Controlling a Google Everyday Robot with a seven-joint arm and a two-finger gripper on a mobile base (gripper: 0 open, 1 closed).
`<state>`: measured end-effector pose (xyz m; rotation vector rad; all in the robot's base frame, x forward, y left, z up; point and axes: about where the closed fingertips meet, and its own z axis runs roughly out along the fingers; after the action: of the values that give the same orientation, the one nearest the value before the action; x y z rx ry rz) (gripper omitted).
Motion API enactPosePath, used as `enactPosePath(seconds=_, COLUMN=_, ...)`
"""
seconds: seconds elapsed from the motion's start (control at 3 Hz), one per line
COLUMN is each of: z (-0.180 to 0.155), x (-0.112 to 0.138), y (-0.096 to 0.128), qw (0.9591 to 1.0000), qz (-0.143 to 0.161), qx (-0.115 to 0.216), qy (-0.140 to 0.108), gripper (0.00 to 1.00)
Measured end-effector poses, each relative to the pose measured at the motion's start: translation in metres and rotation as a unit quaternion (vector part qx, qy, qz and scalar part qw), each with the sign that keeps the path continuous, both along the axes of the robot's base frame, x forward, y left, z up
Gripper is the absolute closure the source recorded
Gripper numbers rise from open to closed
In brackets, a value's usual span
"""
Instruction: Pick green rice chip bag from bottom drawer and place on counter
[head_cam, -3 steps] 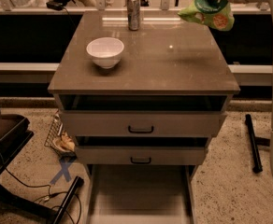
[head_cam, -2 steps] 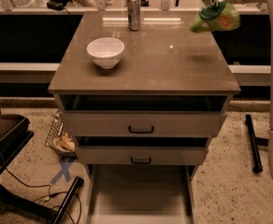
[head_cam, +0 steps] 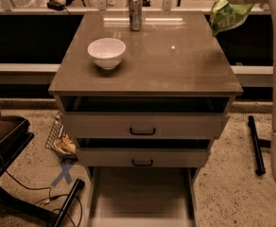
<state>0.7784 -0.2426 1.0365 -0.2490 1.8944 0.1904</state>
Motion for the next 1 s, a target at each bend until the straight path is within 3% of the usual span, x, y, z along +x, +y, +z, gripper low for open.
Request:
enactPosePath(seconds=0.67, z=-0.004, x=0.002, y=0.003, qw=1.0000, qz=0.002, qx=0.000, qy=0.002, gripper=0.41)
enactPosePath(seconds=1.0, z=0.004, x=0.004, y=0.036, qw=0.9987, qz=0.050, qx=-0.005, qy=-0.007, gripper=0.65)
